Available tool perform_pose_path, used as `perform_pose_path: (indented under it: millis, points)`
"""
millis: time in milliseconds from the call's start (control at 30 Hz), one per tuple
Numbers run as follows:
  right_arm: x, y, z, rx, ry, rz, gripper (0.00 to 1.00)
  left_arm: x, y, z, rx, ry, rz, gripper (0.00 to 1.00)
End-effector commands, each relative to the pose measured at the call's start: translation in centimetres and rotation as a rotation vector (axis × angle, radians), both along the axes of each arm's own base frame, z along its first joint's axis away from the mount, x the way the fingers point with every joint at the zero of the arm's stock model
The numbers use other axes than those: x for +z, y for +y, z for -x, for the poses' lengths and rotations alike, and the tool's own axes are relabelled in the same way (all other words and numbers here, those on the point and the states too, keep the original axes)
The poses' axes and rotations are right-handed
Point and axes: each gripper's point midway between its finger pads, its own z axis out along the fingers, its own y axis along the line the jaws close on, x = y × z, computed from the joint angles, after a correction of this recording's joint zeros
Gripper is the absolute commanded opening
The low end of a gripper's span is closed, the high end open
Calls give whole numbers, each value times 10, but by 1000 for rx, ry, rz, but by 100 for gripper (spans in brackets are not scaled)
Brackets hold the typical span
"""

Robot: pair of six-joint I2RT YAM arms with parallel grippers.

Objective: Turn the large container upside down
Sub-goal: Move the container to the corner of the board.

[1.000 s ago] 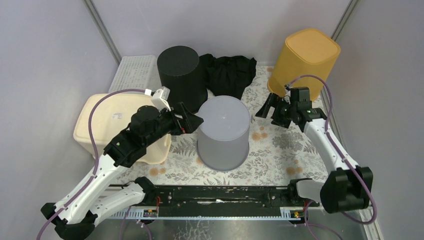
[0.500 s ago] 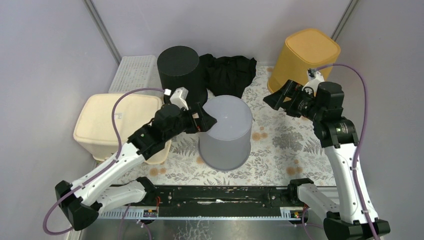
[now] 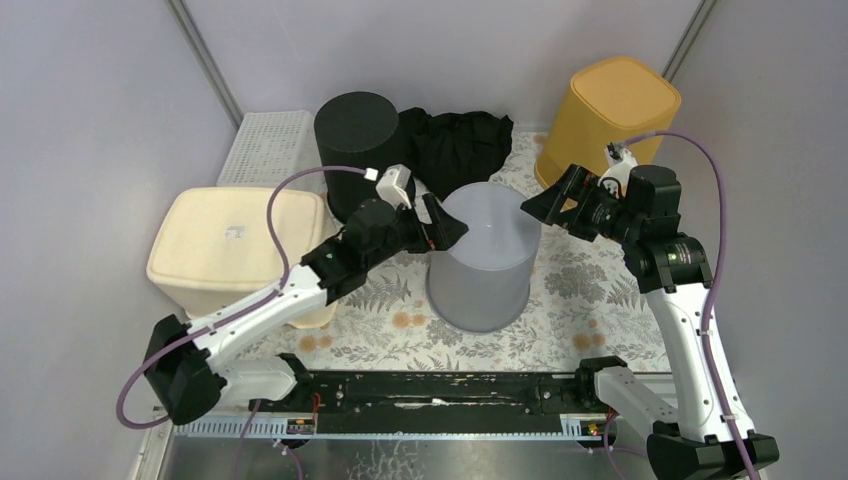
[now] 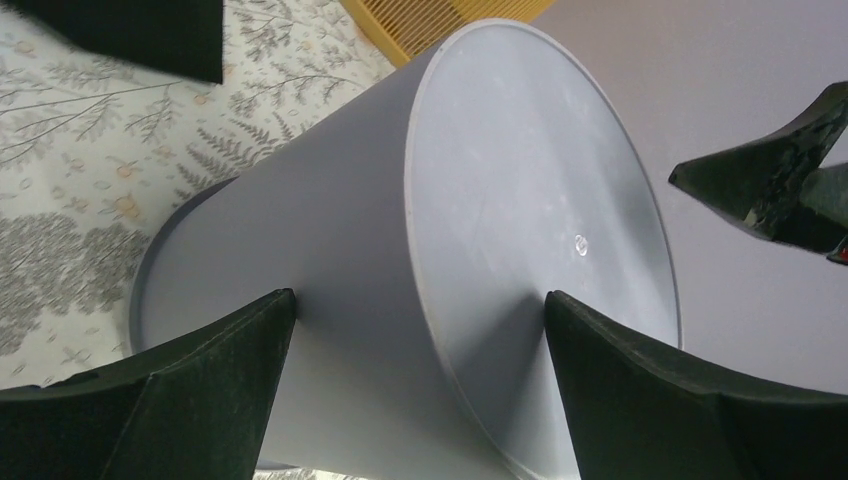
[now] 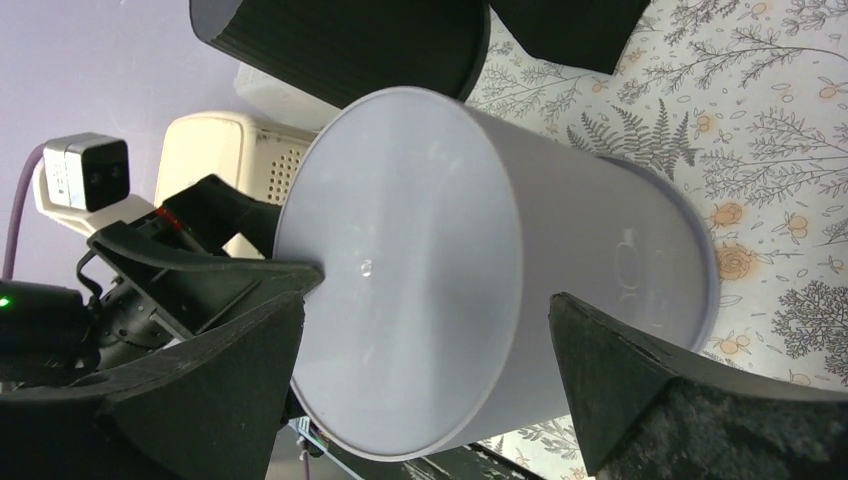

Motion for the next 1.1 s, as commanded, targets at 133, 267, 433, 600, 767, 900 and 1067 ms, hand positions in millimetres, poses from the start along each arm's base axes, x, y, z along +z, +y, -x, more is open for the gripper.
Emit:
perform_pose_path:
  millis: [133,267,433,600,767,900,1067]
  points:
    - [28,2,10,26,-60,-9,99,-43,-49,-4,-118,76,-19,100]
    - [40,1,16,24,-83,-6,99,-43,-80,-9,-168,63,-9,100]
    - [47,-1,23,21,-99,0,100,-50,-116,-19,-234,61,22,100]
    - [53,-3,27,20,-109,6,100,-58,-147,-31,-289,64,60,100]
    - [56,-4,32,16,-117,11,100,-62,-173,-34,-349,64,100,100]
    - [57,-5,34,11,-118,11,100,-65,-198,-27,-408,51,132,100]
    - [63,-5,39,13,-131,11,100,-63,-236,-17,-505,27,186,100]
